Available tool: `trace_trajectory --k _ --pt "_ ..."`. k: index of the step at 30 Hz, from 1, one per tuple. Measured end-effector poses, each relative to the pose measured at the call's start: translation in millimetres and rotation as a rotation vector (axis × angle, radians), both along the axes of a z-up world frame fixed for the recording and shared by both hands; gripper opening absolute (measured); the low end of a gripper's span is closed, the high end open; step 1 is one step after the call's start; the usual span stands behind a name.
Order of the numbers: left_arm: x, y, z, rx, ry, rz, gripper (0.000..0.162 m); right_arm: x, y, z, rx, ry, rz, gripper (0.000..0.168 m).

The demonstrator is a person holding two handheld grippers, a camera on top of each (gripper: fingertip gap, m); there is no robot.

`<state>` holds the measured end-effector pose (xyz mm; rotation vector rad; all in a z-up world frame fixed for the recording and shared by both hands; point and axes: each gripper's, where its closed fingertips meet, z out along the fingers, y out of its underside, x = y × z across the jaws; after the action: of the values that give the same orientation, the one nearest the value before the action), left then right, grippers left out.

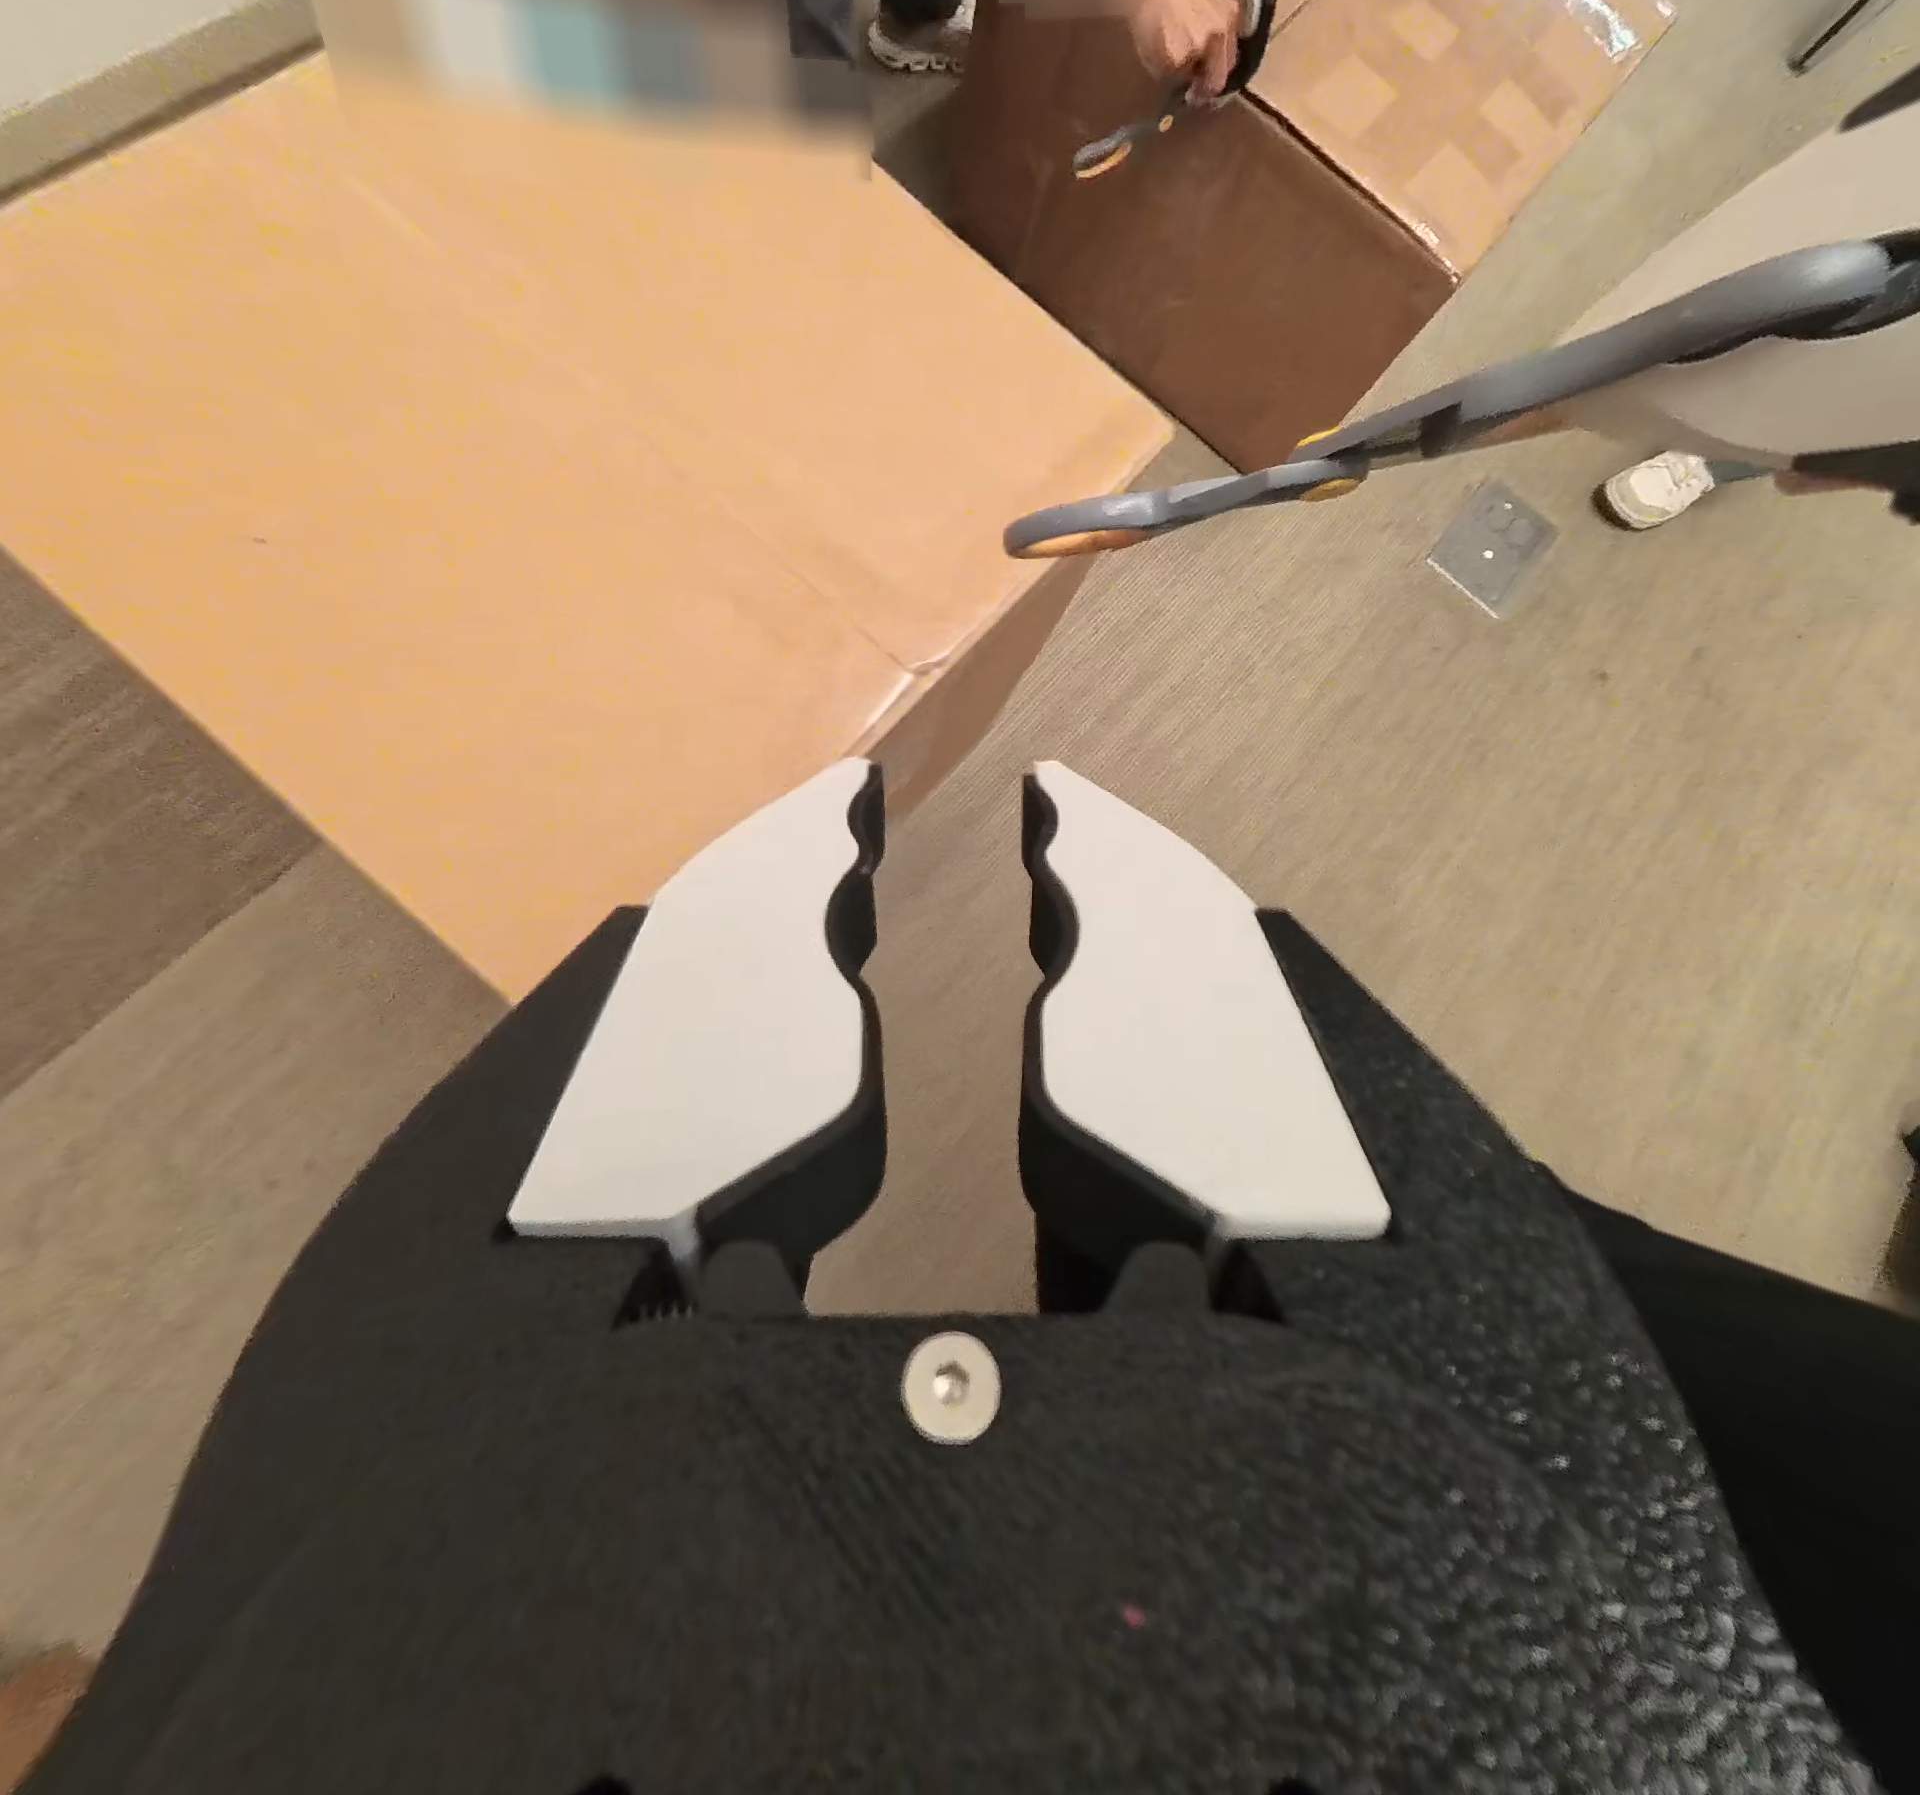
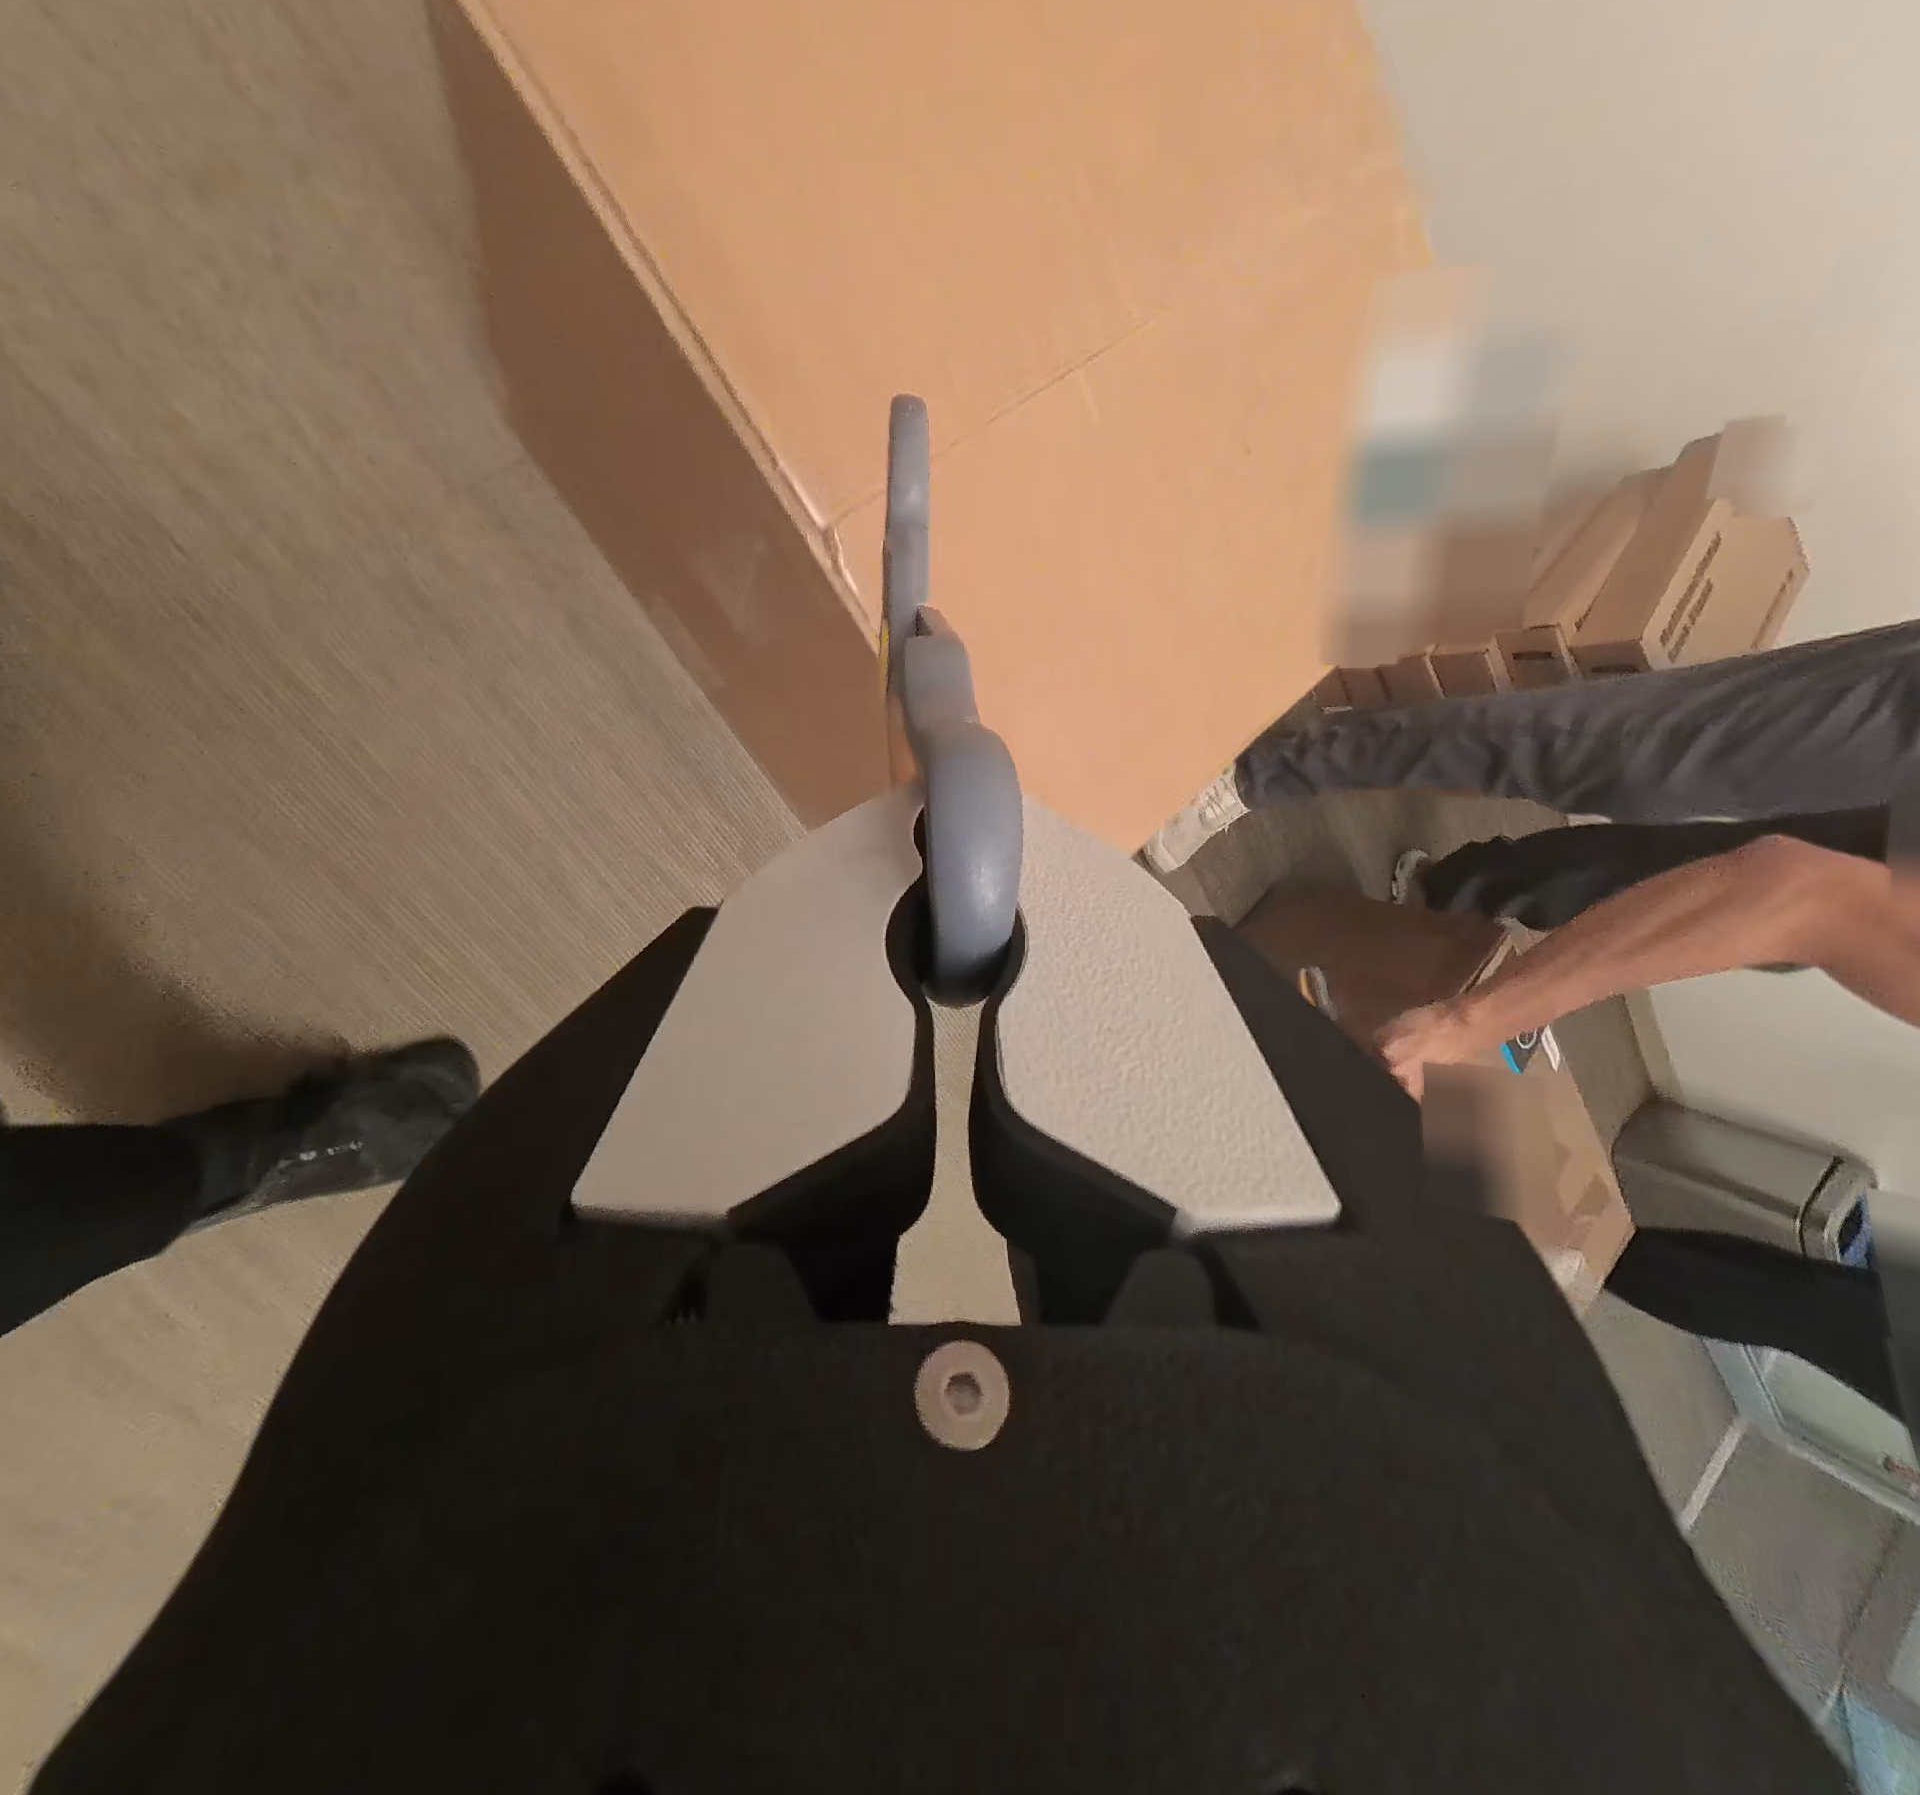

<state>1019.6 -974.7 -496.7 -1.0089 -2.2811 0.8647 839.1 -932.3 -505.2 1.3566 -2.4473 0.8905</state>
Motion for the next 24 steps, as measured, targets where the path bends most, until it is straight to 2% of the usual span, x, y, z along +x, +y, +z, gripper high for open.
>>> trace_trajectory --k 4,8,17,24 --pt "50.2 -36.1 28.9 -0.054 -0.001 -0.031 0.014 48.9 -20.7 18.3 -0.018 -0.011 -0.067 0.0" --pt "77.5 -82.4 45.0 -0.075 0.014 -0.086 0.0 84.8 -49.5 35.1 -0.039 -0.019 -0.131 0.0" --pt "102.6 -217.4 45.0 -0.079 -0.024 -0.337 0.0 139.8 -146.0 38.6 -0.05 -0.053 -0.326 0.0" --pt "133.4 -334.4 44.7 -0.014 -0.054 -0.514 0.0 173.4 -213.3 33.3 0.05 -0.061 -0.527 0.0"
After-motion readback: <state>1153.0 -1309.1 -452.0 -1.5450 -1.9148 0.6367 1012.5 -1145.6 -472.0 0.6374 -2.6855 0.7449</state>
